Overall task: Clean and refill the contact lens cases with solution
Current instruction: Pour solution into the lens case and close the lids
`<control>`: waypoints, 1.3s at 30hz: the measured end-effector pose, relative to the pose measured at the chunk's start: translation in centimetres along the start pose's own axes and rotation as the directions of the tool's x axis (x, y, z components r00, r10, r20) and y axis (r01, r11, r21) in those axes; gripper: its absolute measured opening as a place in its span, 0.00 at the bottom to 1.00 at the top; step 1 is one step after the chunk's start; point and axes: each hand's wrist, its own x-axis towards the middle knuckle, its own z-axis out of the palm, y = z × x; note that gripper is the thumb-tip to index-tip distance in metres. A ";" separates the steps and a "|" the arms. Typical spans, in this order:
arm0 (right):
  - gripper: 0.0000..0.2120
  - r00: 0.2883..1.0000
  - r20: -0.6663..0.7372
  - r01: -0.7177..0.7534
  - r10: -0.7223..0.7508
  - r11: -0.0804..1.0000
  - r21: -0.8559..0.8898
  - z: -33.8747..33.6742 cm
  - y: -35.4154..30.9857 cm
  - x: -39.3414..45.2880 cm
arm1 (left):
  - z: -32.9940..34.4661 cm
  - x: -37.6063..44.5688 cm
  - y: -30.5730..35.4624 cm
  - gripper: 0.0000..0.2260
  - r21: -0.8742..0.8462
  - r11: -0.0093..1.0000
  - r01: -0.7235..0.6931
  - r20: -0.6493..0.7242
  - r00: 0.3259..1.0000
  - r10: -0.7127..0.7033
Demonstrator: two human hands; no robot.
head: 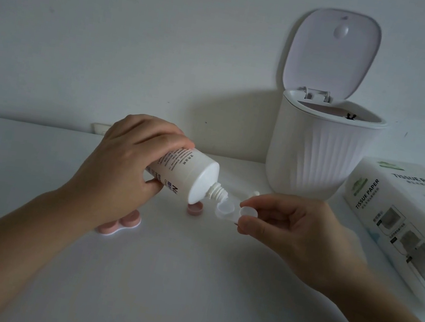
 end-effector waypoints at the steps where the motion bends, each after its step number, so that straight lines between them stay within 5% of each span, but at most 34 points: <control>1: 0.09 1.000 0.005 0.005 -0.005 1.000 0.006 0.0 0.1 0.0 | 0.0 0.0 0.0 0.32 0.002 1.000 0.001 -0.002 1.000 -0.001; 39: 0.08 0.999 0.046 0.016 -0.018 0.998 0.059 0.0 0.4 0.2 | -0.1 0.1 0.4 0.33 0.031 1.000 0.001 -0.010 1.000 0.000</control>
